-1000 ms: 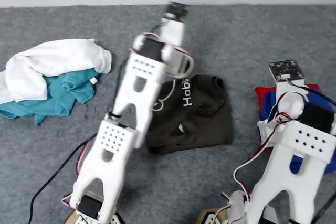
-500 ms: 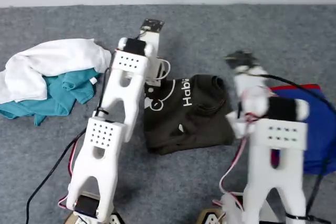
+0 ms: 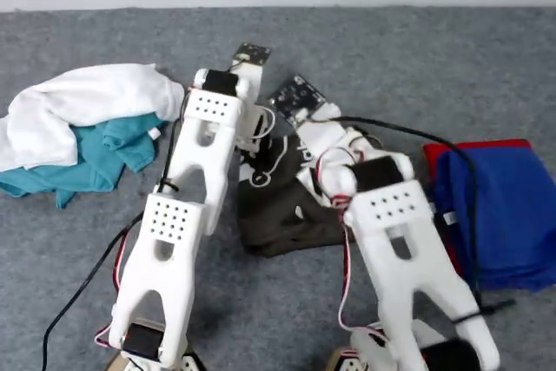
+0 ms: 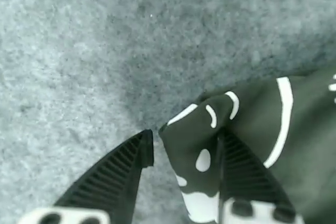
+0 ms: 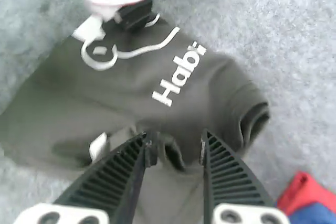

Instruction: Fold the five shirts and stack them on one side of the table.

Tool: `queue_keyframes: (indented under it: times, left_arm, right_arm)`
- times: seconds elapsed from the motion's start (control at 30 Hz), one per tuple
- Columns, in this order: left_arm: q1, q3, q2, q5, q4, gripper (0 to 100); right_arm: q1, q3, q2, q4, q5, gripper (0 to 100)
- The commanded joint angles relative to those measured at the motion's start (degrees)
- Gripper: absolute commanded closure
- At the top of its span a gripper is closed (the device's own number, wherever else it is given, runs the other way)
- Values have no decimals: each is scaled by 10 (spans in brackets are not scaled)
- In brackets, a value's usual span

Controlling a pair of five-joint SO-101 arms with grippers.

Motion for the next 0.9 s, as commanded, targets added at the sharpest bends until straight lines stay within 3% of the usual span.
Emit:
queue_keyframes:
  times: [0.0, 0.43, 0.87]
  left_arm:
    - [-7, -3, -6, -4, -11, 805]
    - [-8, -3, -4, -4, -14, 805]
    - [-8, -3, -3, -4, -14, 805]
  right_arm:
    - [-6, -3, 47, -61, -26, 852]
    - [4, -2, 137, -62, -10, 852]
    - [143, -1, 132, 119, 124, 852]
